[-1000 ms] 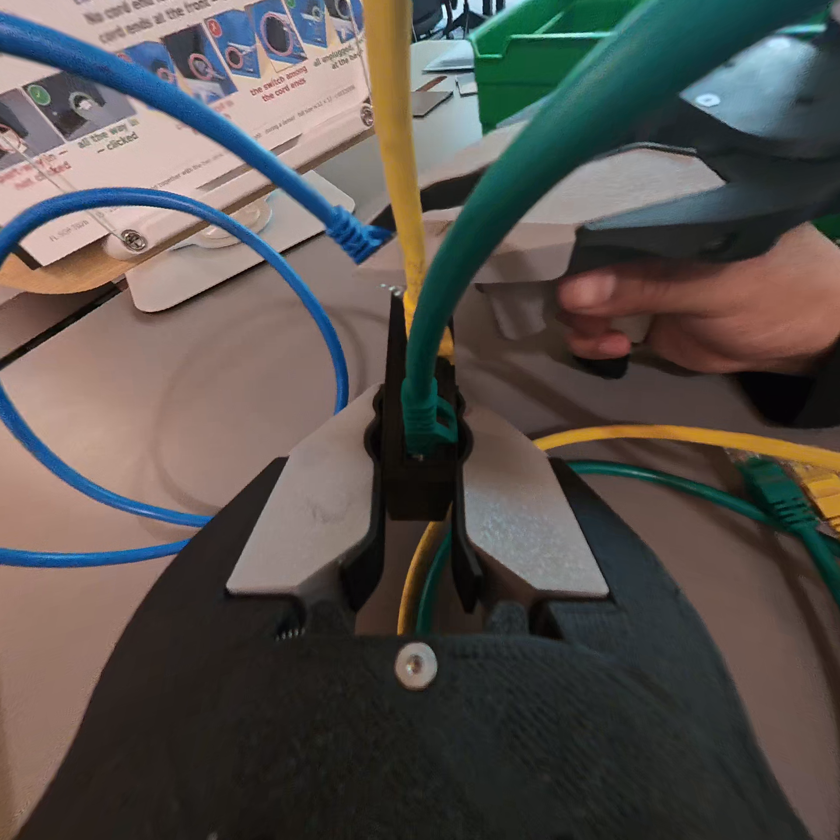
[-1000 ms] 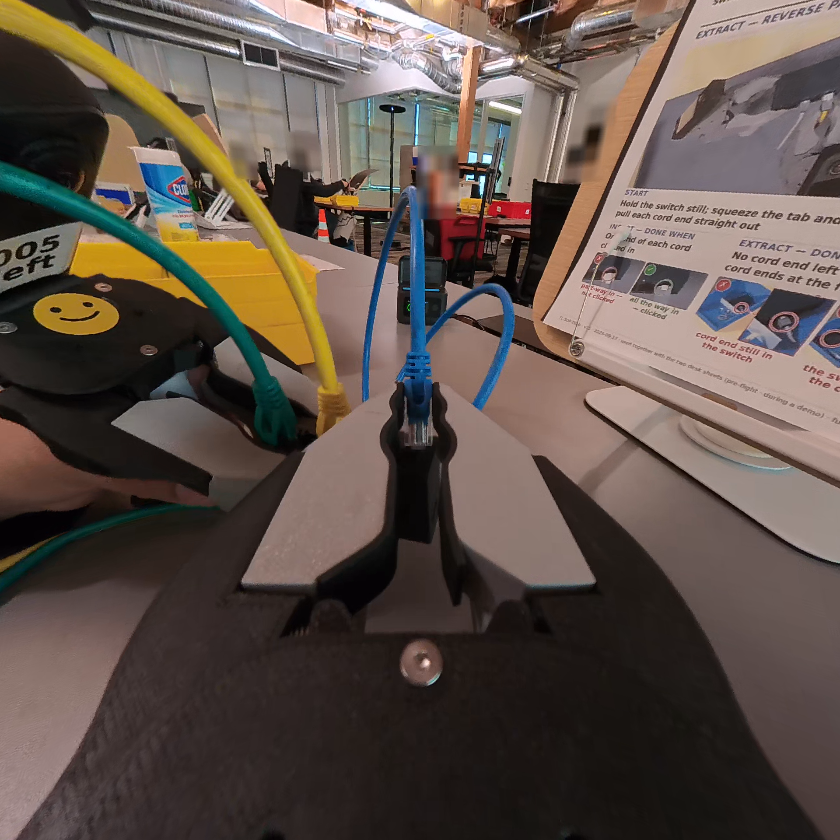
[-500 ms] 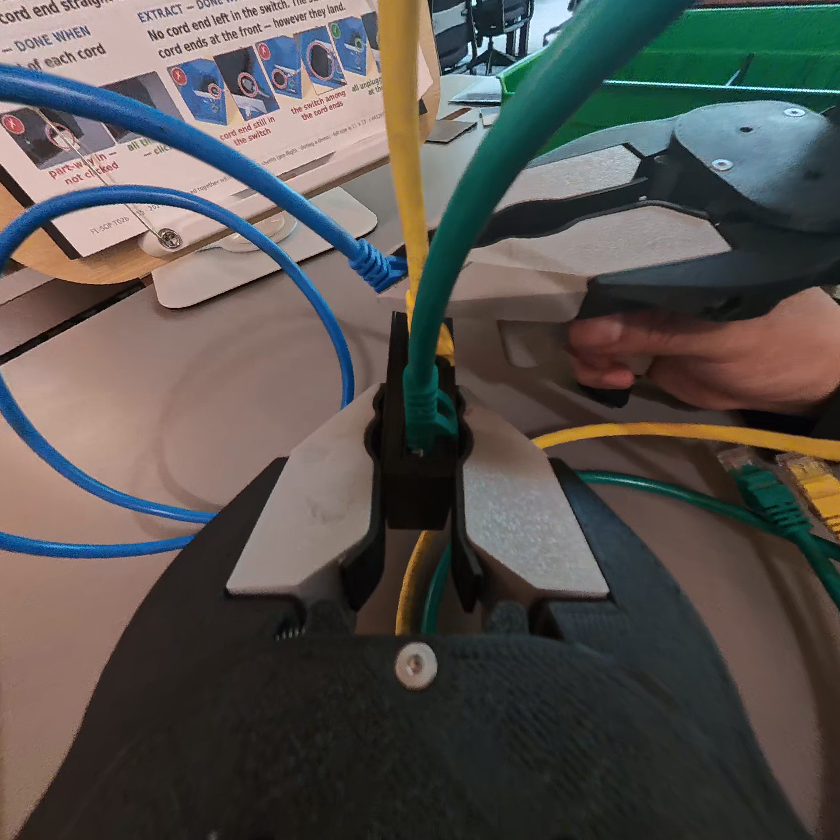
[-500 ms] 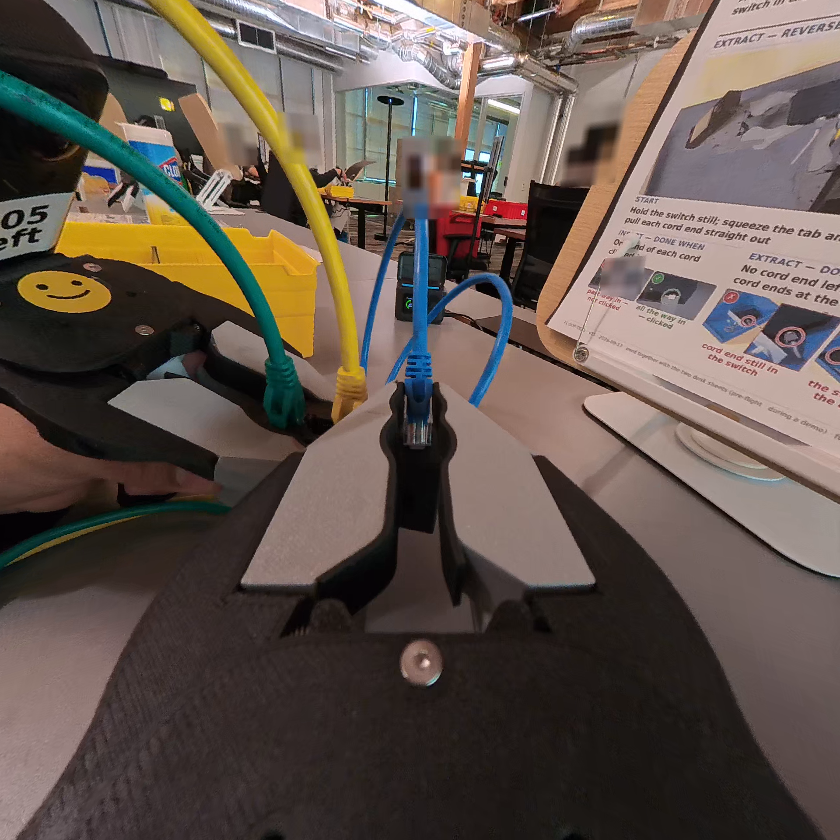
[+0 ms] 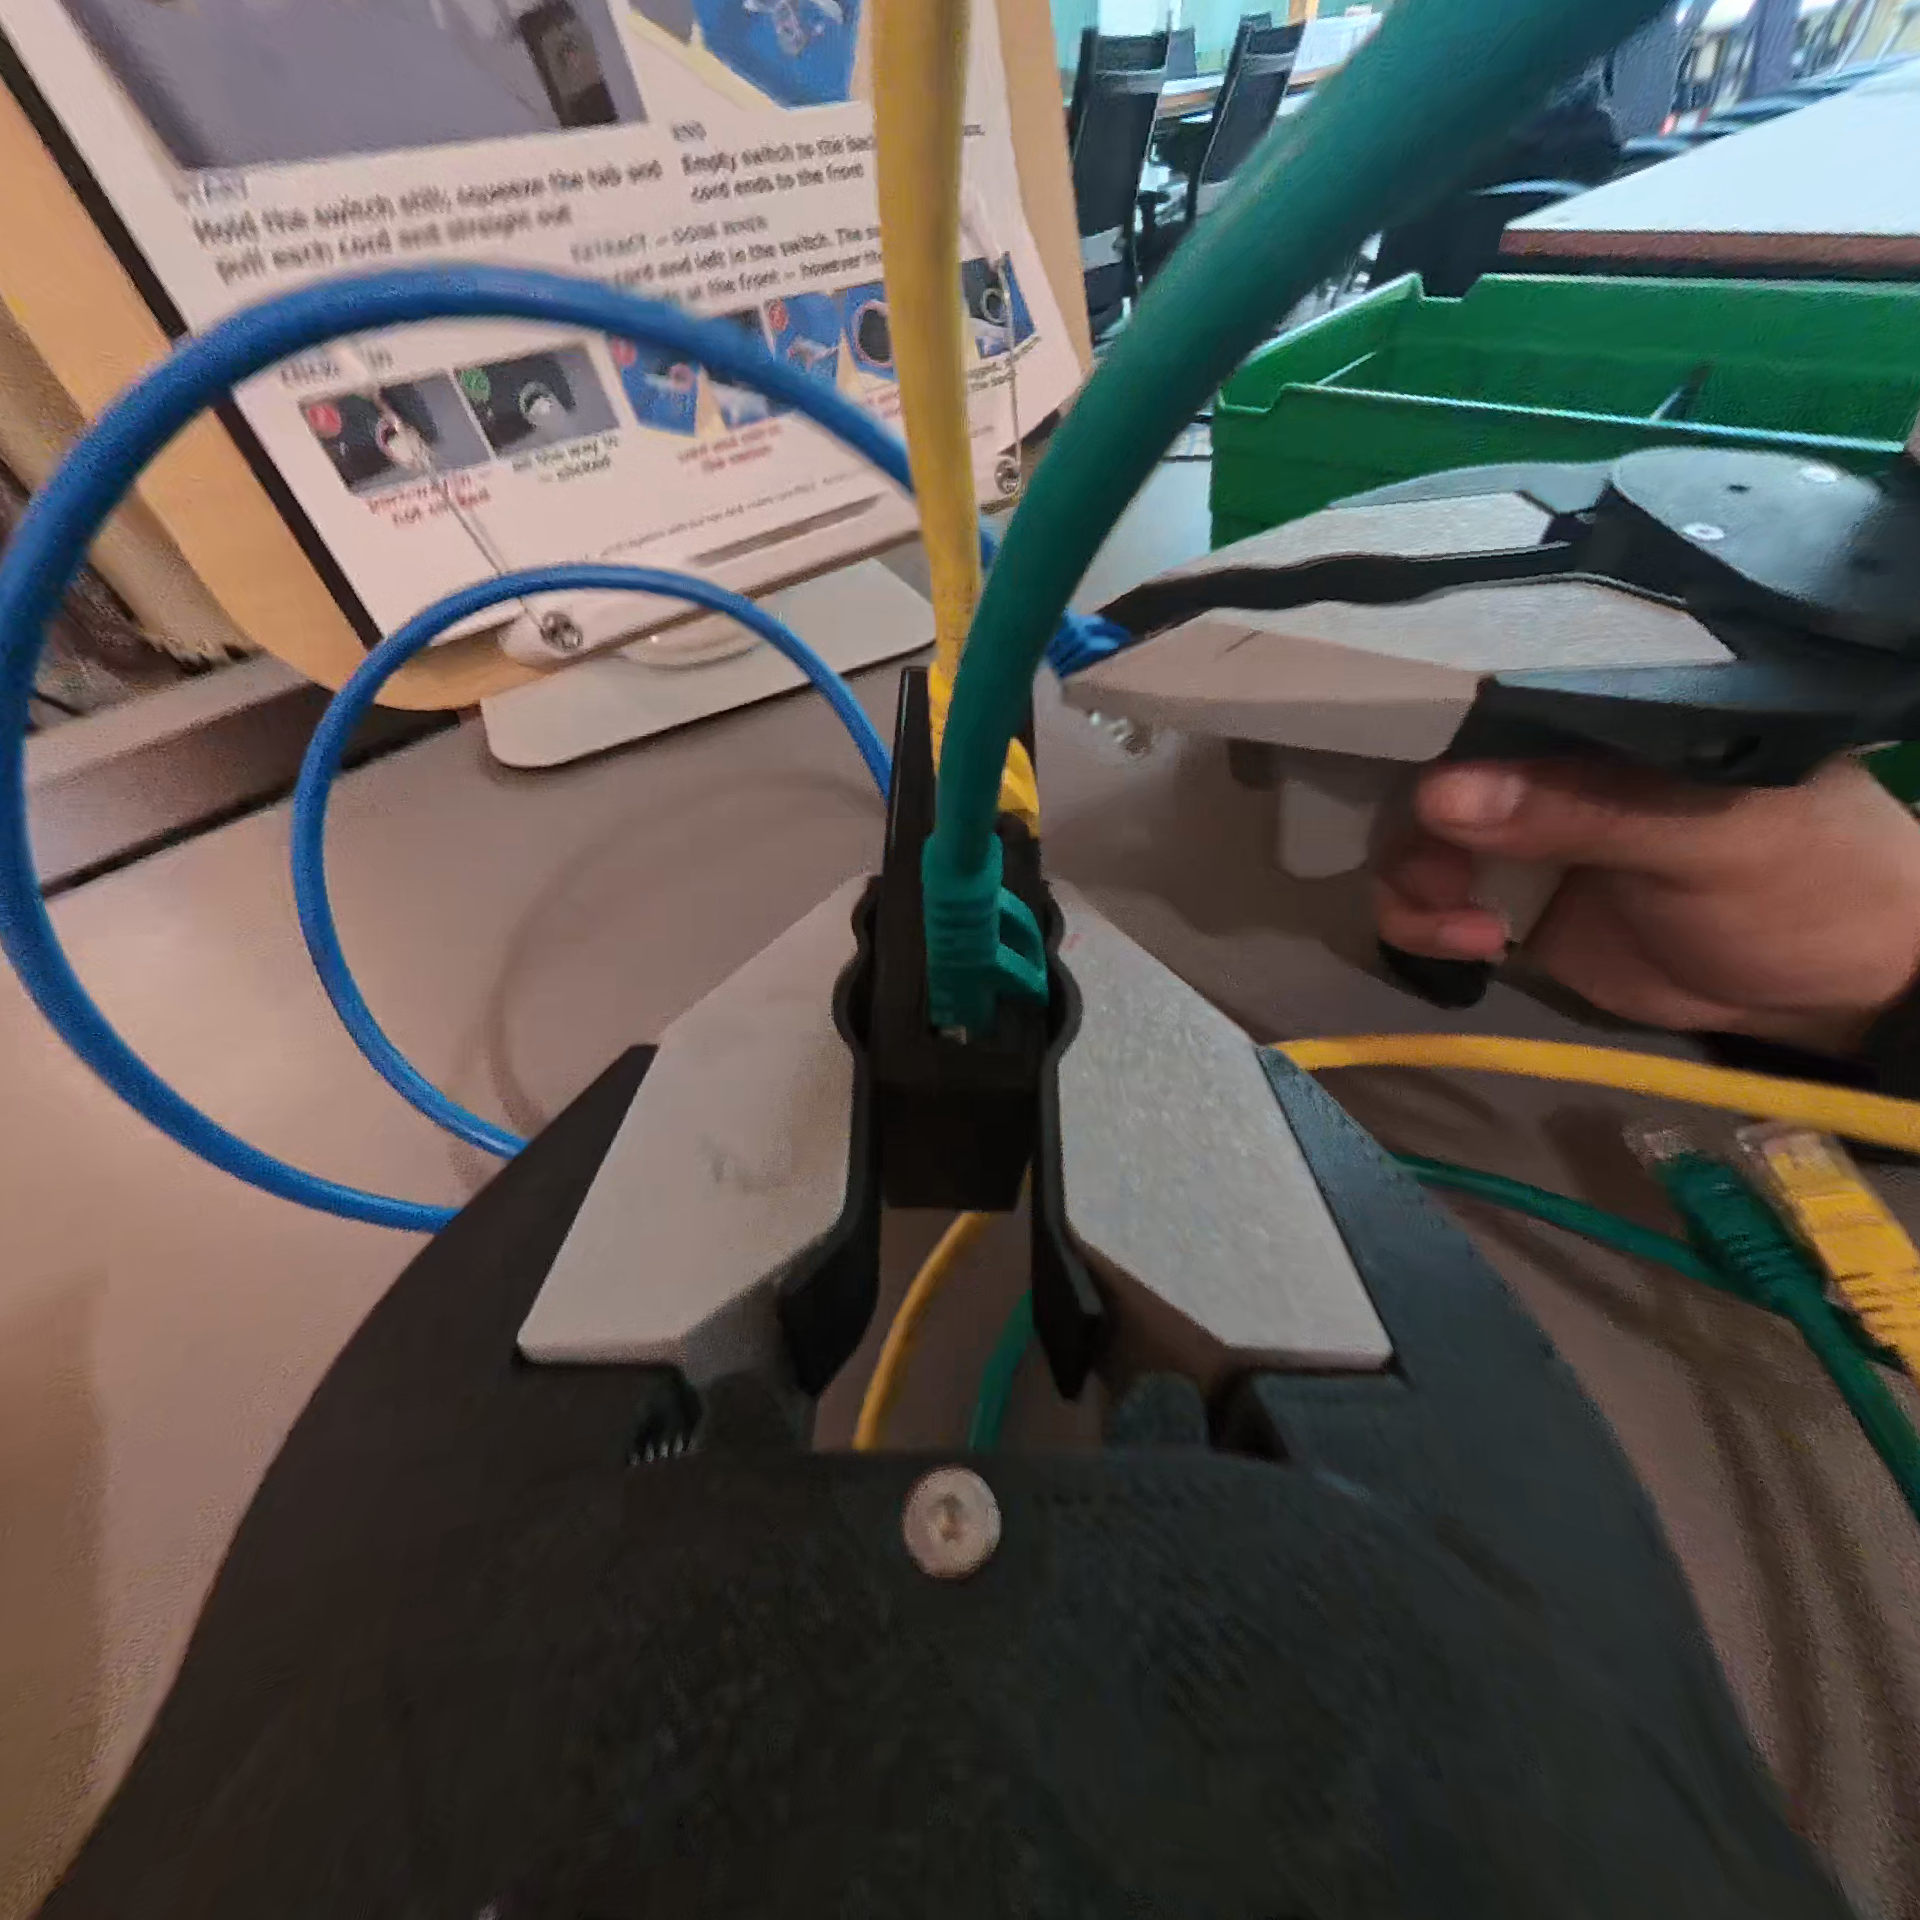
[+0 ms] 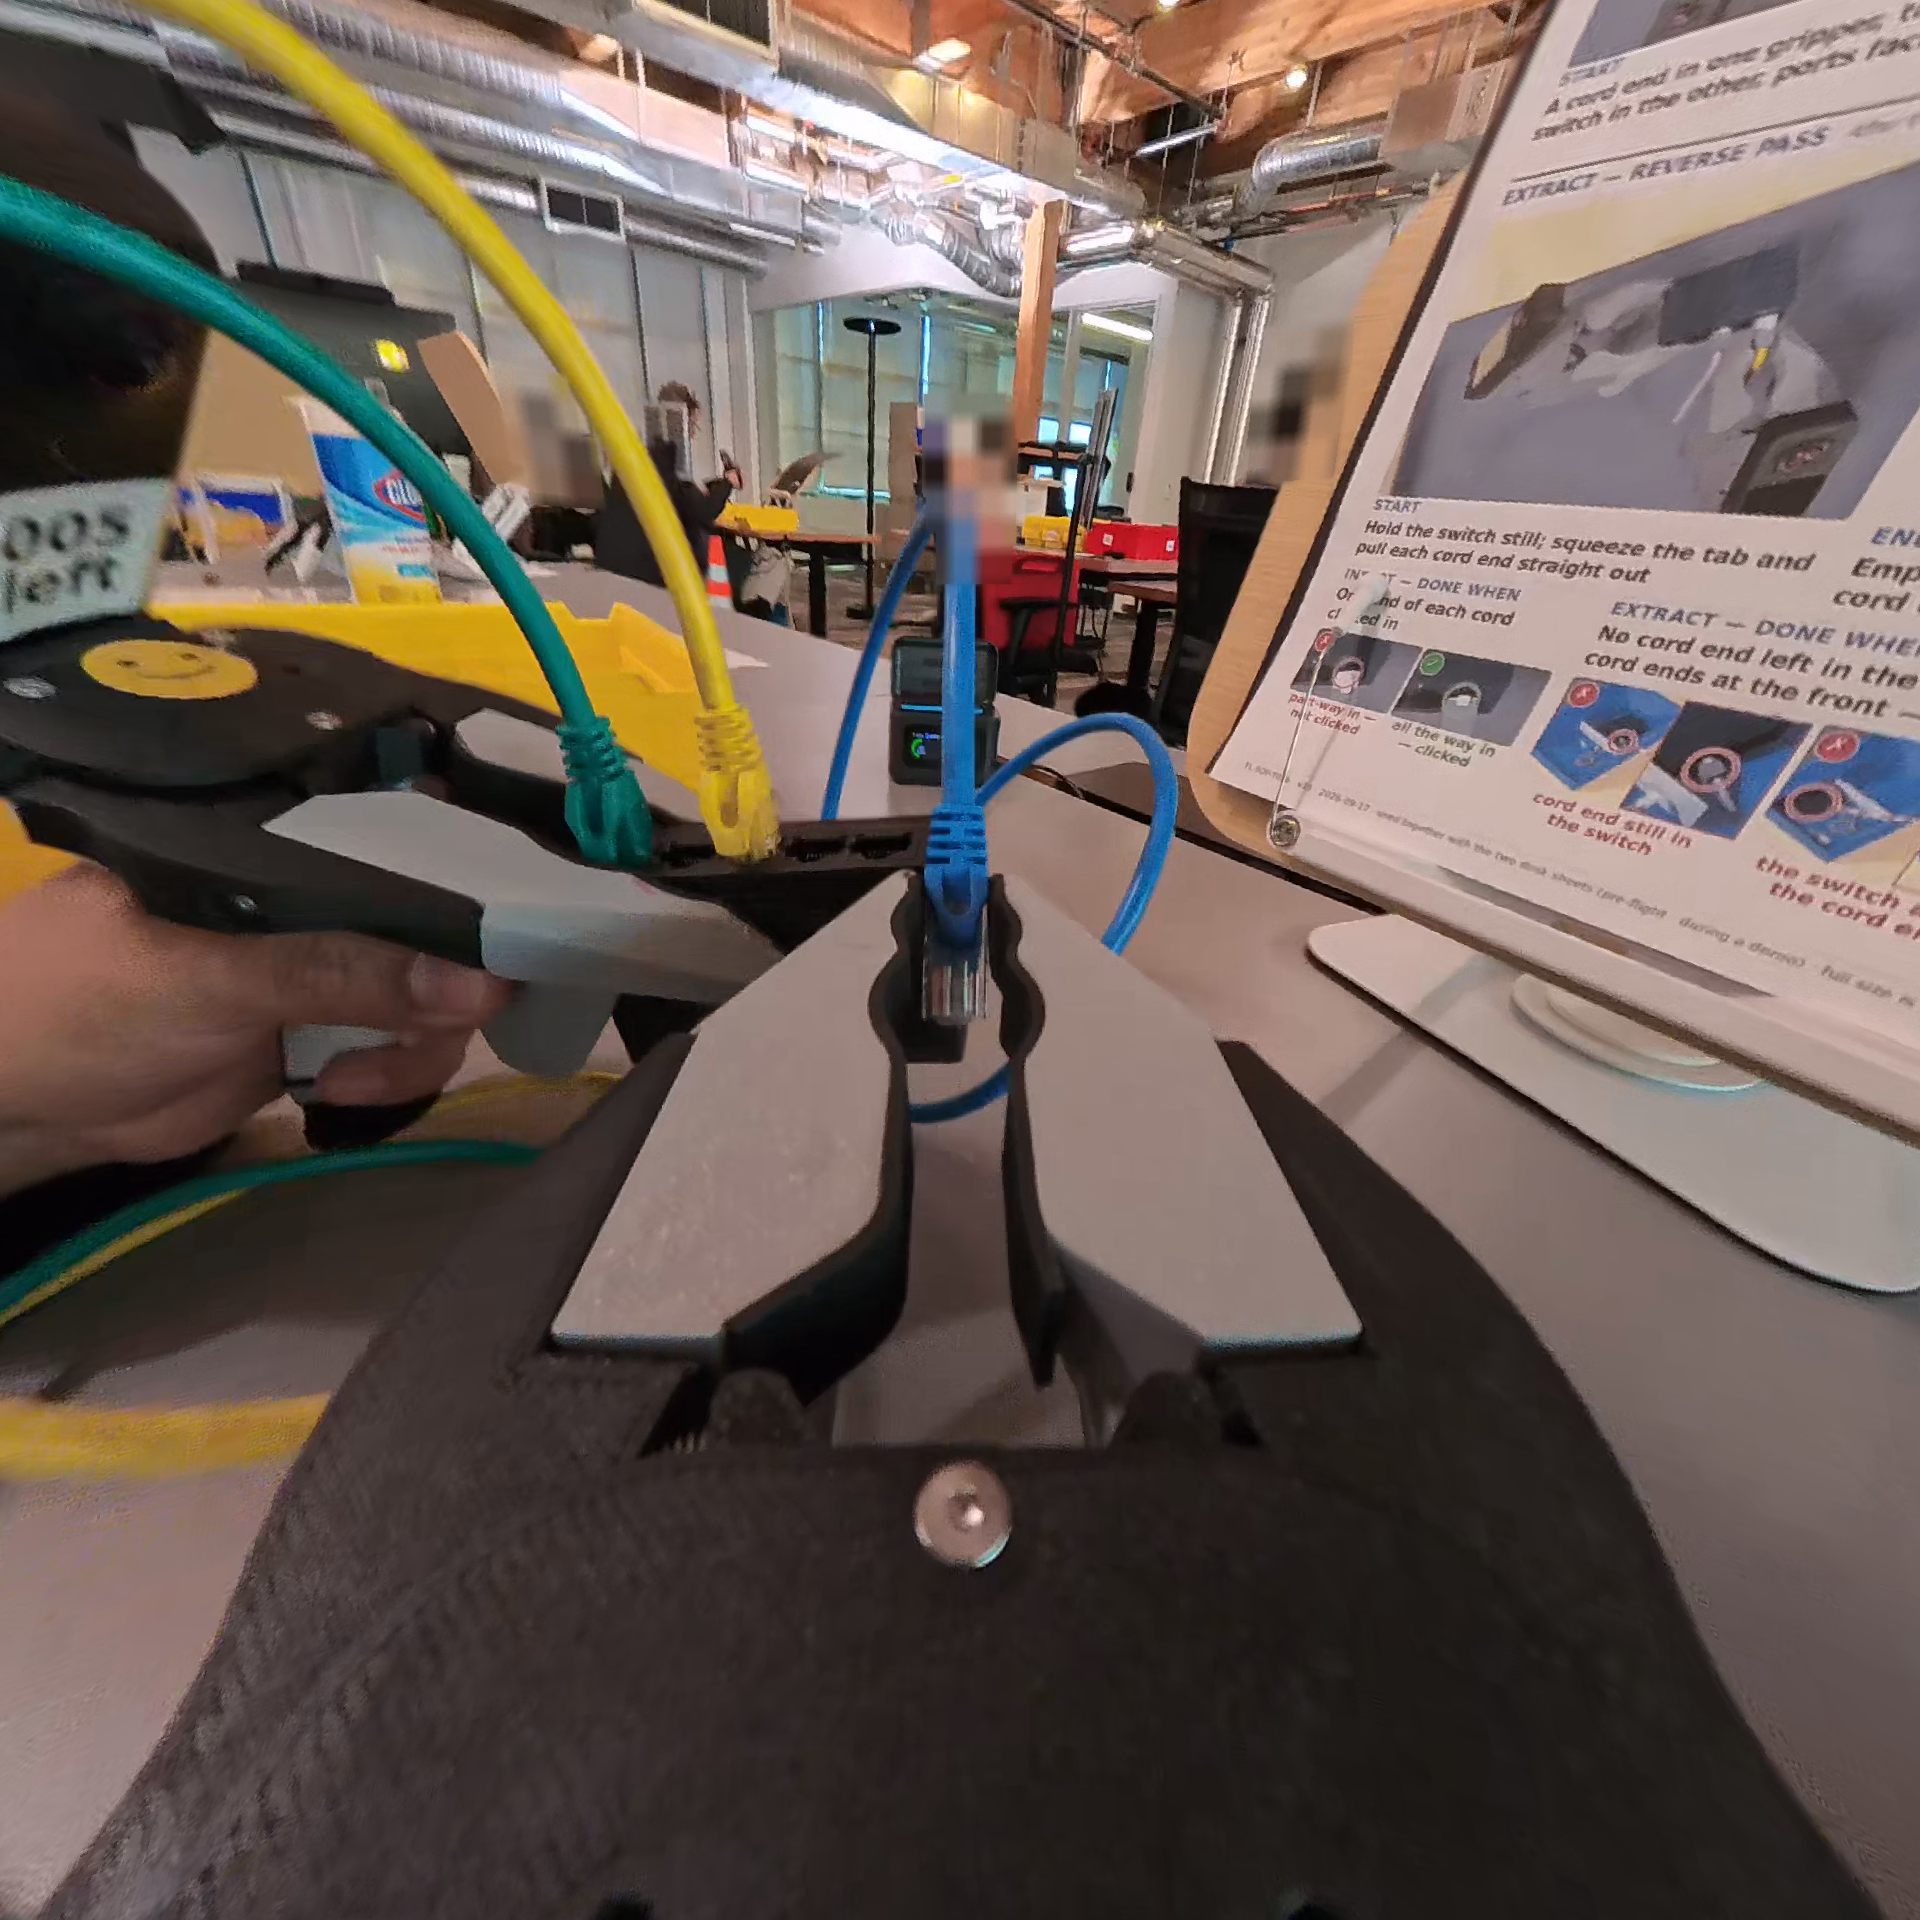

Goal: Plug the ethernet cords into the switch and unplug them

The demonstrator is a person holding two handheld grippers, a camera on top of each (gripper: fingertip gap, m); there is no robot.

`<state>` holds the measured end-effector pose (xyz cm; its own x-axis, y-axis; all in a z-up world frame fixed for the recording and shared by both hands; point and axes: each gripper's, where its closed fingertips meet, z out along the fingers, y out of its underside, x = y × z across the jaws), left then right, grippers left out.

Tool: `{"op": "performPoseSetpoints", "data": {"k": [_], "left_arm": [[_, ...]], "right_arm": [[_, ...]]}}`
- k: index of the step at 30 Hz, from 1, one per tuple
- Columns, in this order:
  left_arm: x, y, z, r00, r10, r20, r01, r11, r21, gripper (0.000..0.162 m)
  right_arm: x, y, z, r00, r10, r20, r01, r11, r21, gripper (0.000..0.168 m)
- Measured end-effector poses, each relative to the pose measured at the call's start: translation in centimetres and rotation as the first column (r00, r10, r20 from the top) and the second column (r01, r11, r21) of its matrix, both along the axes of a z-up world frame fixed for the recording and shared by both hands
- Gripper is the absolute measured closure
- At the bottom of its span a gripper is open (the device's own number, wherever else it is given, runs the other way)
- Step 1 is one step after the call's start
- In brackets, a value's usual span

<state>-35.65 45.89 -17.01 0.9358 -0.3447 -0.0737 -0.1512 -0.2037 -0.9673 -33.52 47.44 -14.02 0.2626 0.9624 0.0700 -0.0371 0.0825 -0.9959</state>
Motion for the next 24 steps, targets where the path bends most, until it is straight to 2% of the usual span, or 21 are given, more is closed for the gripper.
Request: {"op": "performPoseSetpoints", "data": {"k": [4,7,14,16,18,21,24], "left_arm": [[-0.2,0.1,-1.3,0.997,0.005,-0.076,-0.009,0.999,-0.049,0.137],[1.3,0.1,-3.0,0.99,-0.067,-0.121,0.052,0.991,-0.122,0.136],[4.0,-1.1,-5.0,0.931,-0.229,-0.285,0.182,0.966,-0.183,0.136],[4.0,-1.2,-5.5,0.917,-0.231,-0.327,0.177,0.966,-0.187,0.136],[4.0,-1.1,-5.3,0.922,-0.213,-0.324,0.164,0.971,-0.172,0.133],[3.8,-1.6,-4.3,0.94,-0.225,-0.255,0.19,0.97,-0.154,0.111],[2.7,-2.3,-2.1,0.964,-0.224,-0.143,0.211,0.972,-0.103,0.113]], "right_arm": [[0.2,0.6,0.5,0.998,0.019,-0.052,-0.023,0.997,-0.076,0.16],[0.4,0.2,0.8,0.993,0.079,-0.085,-0.089,0.988,-0.125,0.159],[1.5,0.0,3.0,0.933,0.21,-0.293,-0.3,0.903,-0.306,0.16],[1.9,0.0,3.4,0.913,0.233,-0.334,-0.347,0.875,-0.338,0.16],[2.0,0.2,3.4,0.91,0.234,-0.342,-0.357,0.863,-0.358,0.16],[1.8,0.6,2.6,0.934,0.221,-0.281,-0.318,0.873,-0.369,0.16],[2.0,0.8,2.7,0.938,0.215,-0.271,-0.306,0.882,-0.359,0.16]]}}
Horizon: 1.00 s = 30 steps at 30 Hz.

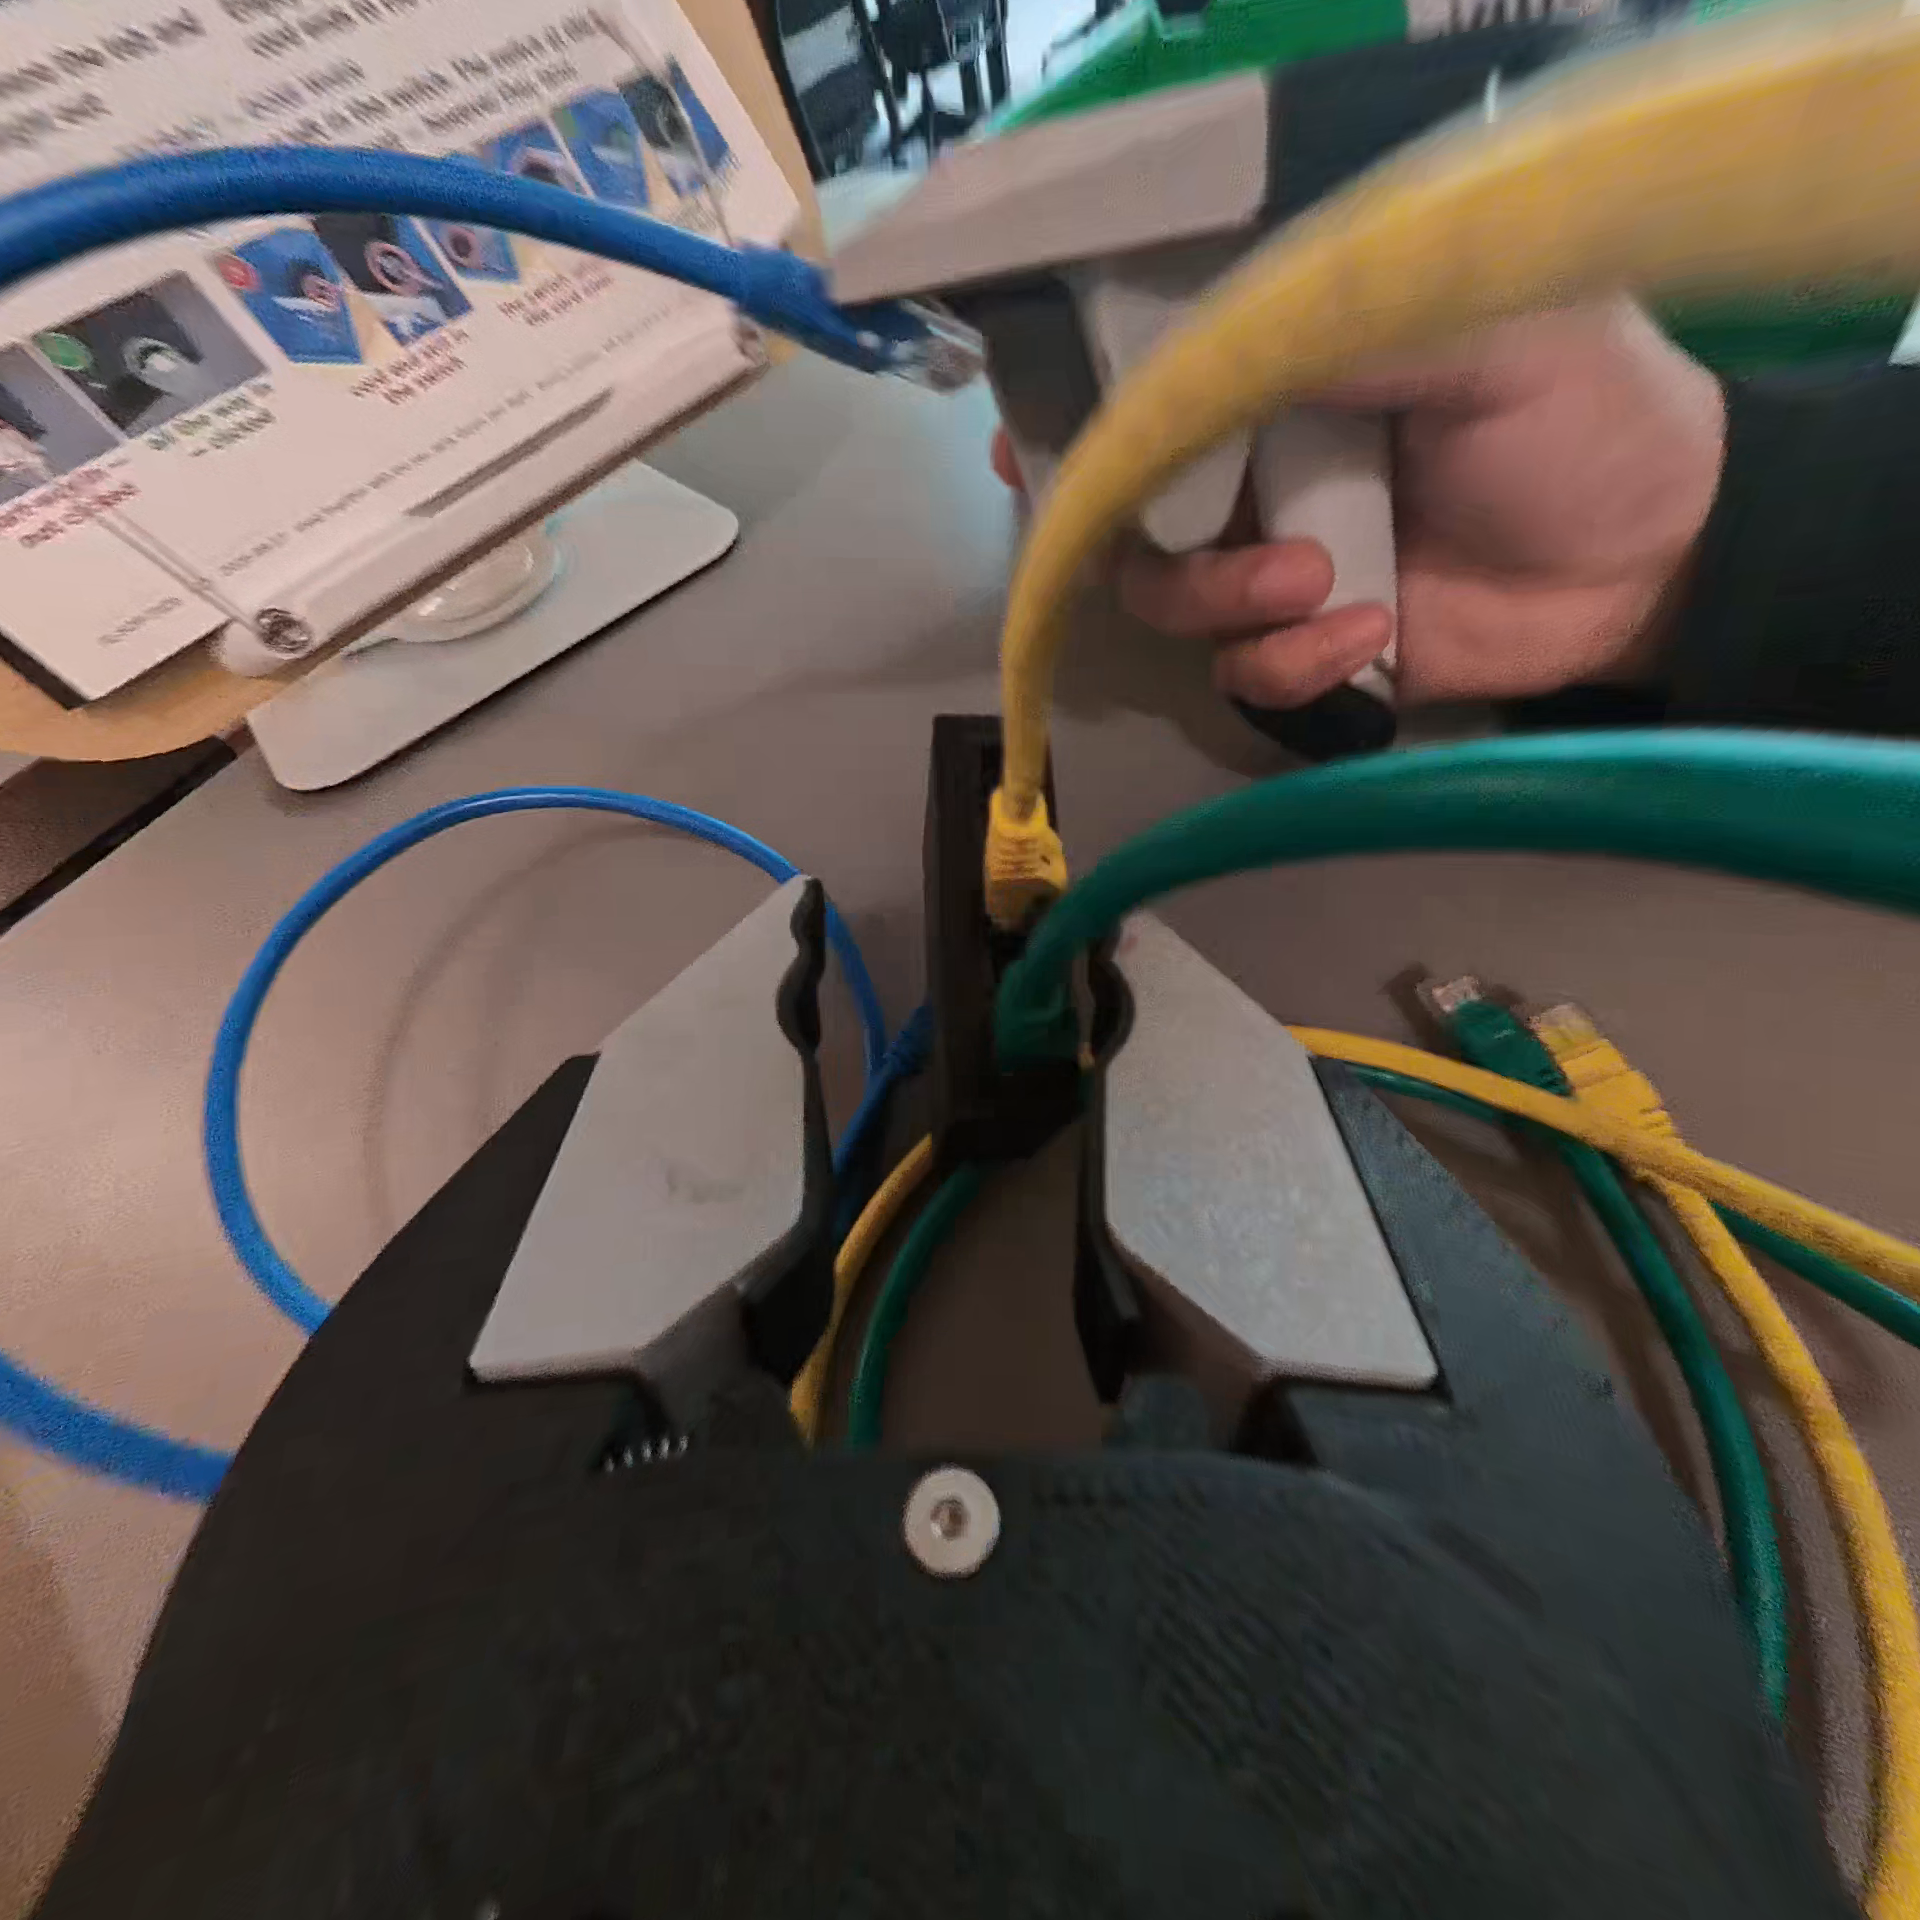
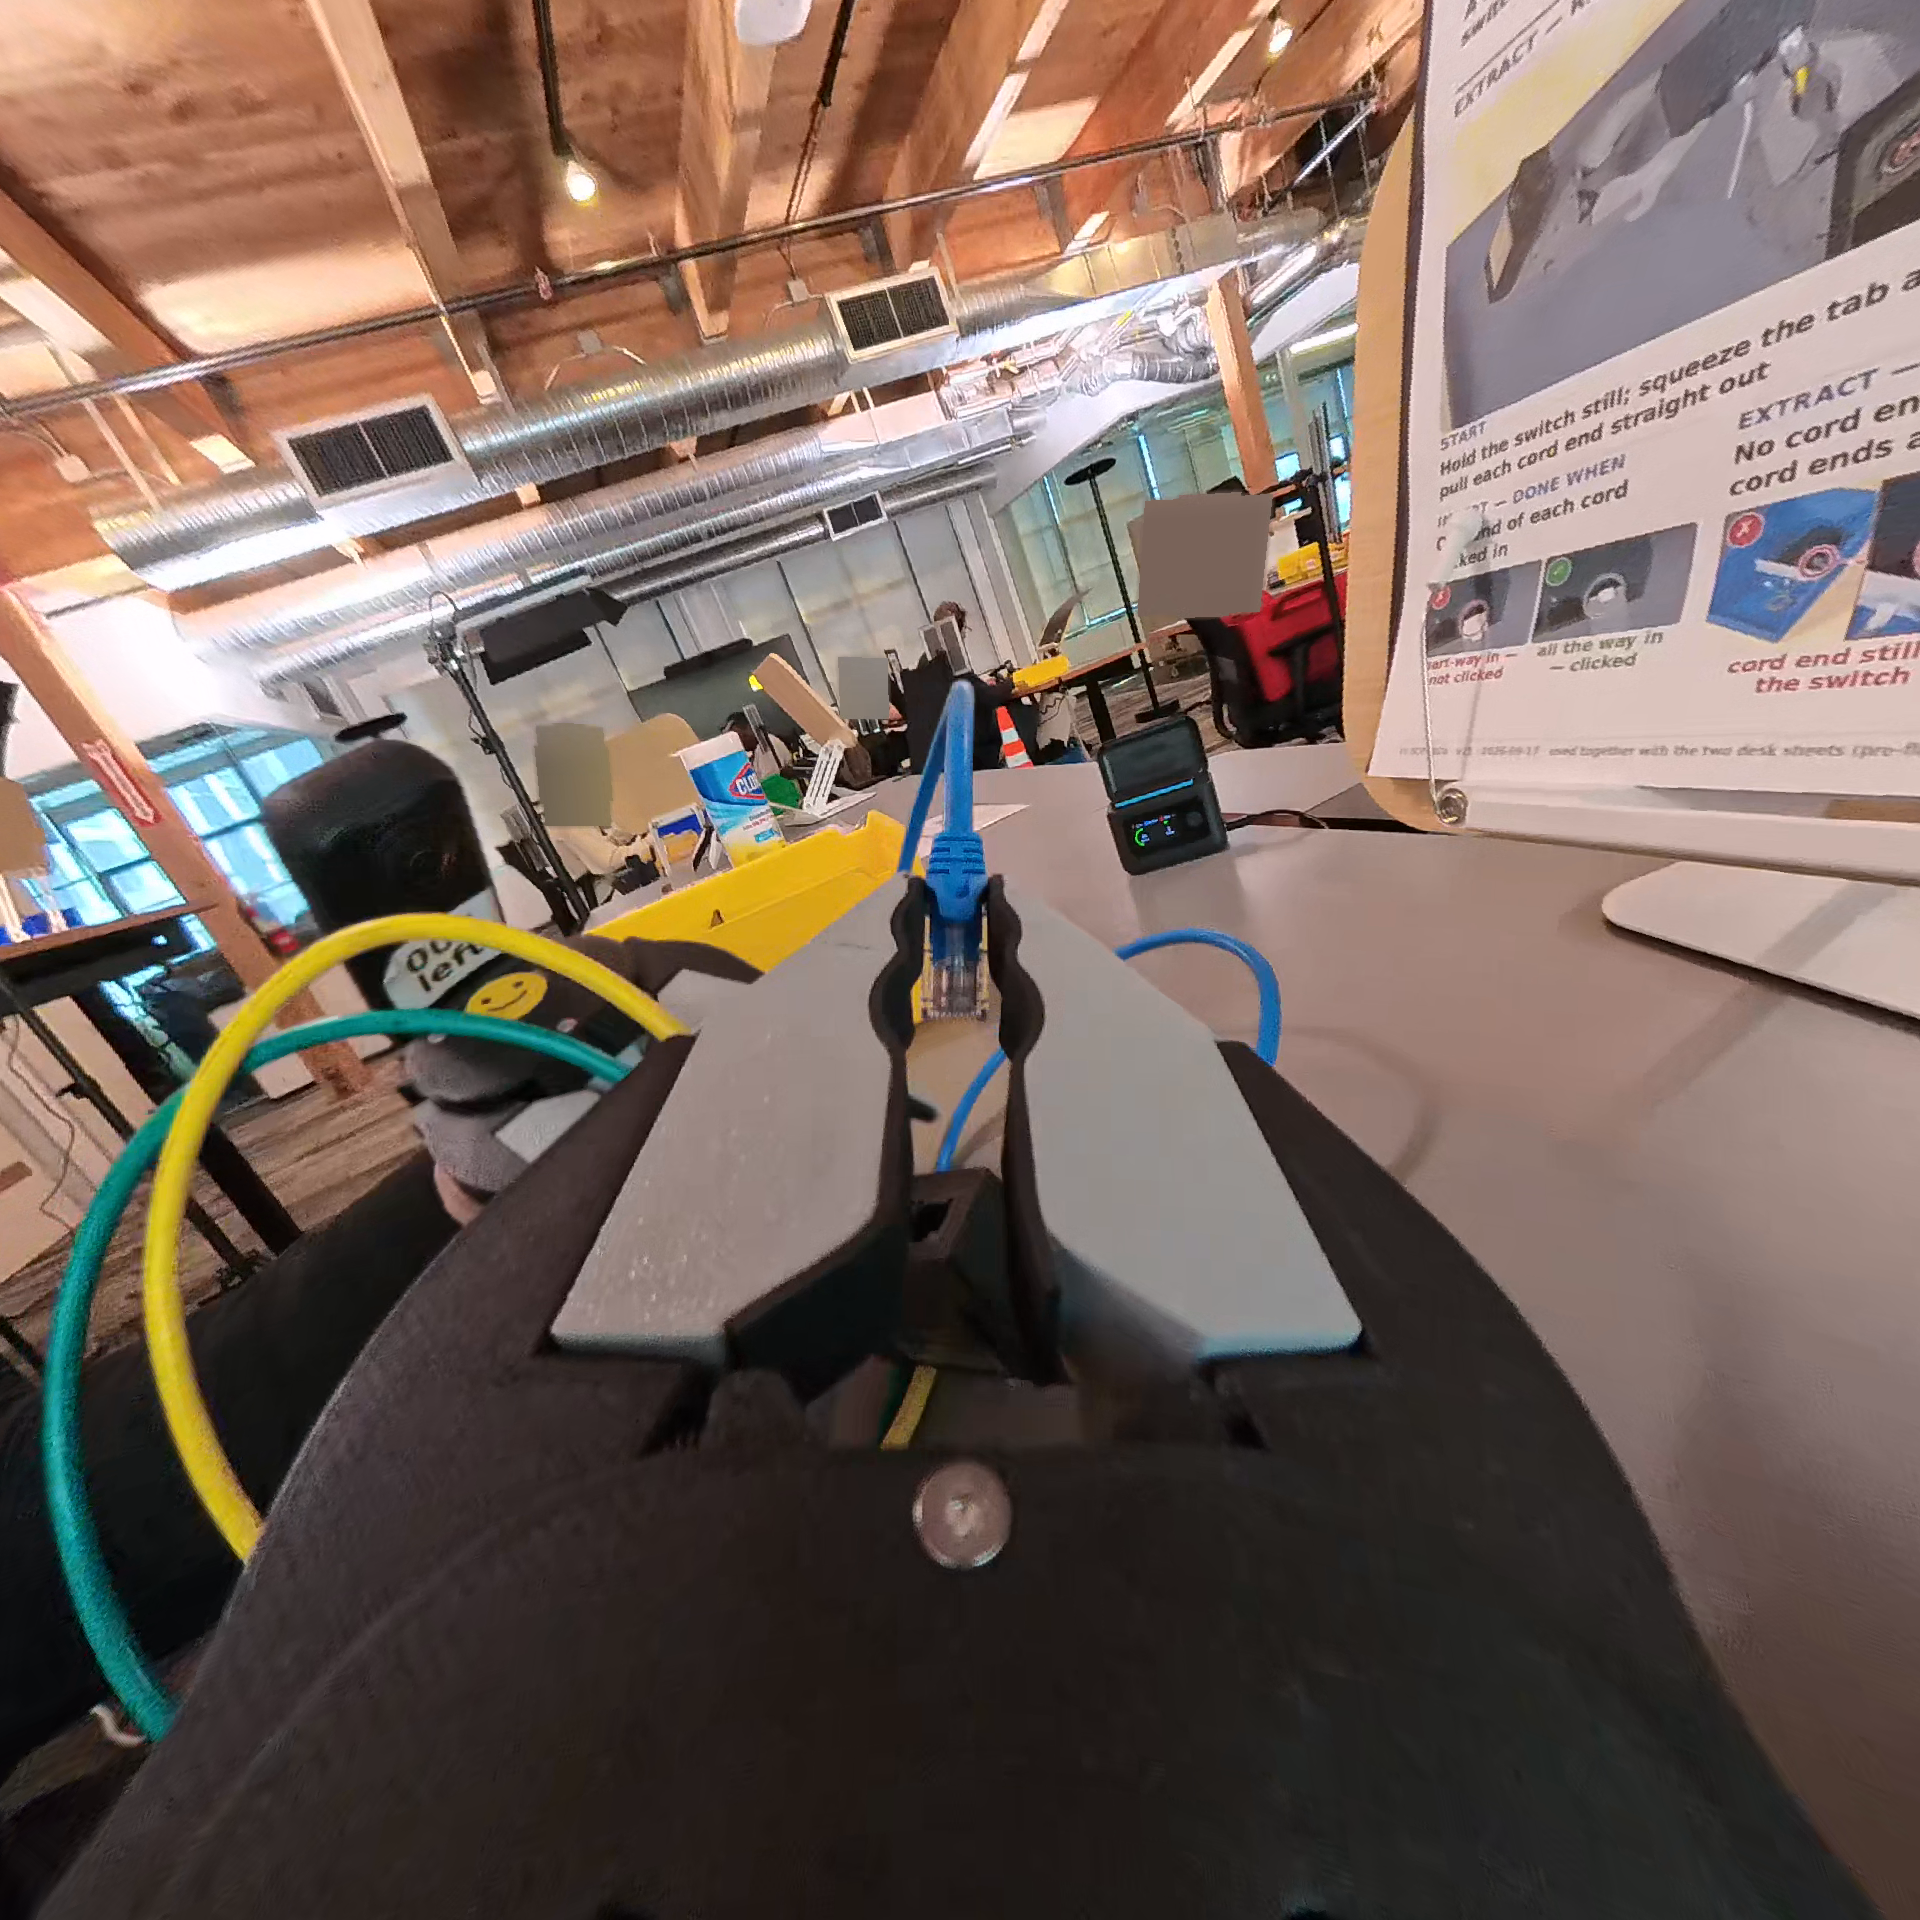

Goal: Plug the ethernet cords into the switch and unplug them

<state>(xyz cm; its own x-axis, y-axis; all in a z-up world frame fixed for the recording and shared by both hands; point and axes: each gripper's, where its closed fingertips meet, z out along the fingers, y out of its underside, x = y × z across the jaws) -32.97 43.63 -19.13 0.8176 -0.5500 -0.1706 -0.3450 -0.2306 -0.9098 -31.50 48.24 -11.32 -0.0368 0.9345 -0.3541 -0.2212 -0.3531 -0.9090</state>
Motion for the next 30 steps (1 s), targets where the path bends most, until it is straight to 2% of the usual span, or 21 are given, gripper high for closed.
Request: {"op": "performPoseSetpoints", "data": {"k": [3,8,13,16,18,22,25,27,30], "left_arm": [[-1.5,-0.7,1.2,0.996,-0.013,0.093,0.013,1.0,0.0,0.111],[-5.3,-0.8,1.7,0.997,0.055,0.048,-0.055,0.998,-0.01,0.115],[-4.0,-3.3,0.4,0.99,-0.122,0.076,0.134,0.974,-0.182,0.132],[-3.8,-4.3,-1.8,0.981,-0.149,-0.124,0.104,0.944,-0.313,0.126],[-4.1,-4.5,-1.8,0.948,-0.159,-0.275,0.054,0.933,-0.356,0.127],[-5.2,-3.9,1.6,0.849,-0.13,-0.513,-0.055,0.943,-0.329,0.124],[-9.7,-2.9,4.4,0.705,0.023,-0.709,-0.263,0.937,-0.232,0.127],[-10.3,-3.4,4.1,0.714,0.015,-0.699,-0.297,0.912,-0.284,0.128],[-9.4,-2.7,3.9,0.809,0.051,-0.586,-0.272,0.915,-0.297,0.133]], "right_arm": [[0.5,0.1,0.7,0.999,0.014,-0.042,-0.015,1.0,-0.019,0.16],[0.8,-1.0,1.7,0.991,0.087,-0.099,-0.087,0.996,-0.005,0.159],[0.5,-1.5,1.6,0.99,0.108,-0.086,-0.108,0.994,0.007,0.159],[0.5,-1.4,1.4,0.991,0.109,-0.076,-0.108,0.994,0.01,0.159],[0.4,-1.5,1.4,0.991,0.114,-0.072,-0.114,0.993,0.014,0.159],[0.4,-1.8,1.6,0.99,0.124,-0.074,-0.122,0.992,0.035,0.16],[0.9,-2.0,2.2,0.99,0.113,-0.088,-0.108,0.992,0.065,0.16],[1.4,-2.1,2.8,0.987,0.114,-0.115,-0.106,0.992,0.075,0.16],[2.0,-2.4,3.8,0.98,0.123,-0.159,-0.11,0.99,0.088,0.16]]}}
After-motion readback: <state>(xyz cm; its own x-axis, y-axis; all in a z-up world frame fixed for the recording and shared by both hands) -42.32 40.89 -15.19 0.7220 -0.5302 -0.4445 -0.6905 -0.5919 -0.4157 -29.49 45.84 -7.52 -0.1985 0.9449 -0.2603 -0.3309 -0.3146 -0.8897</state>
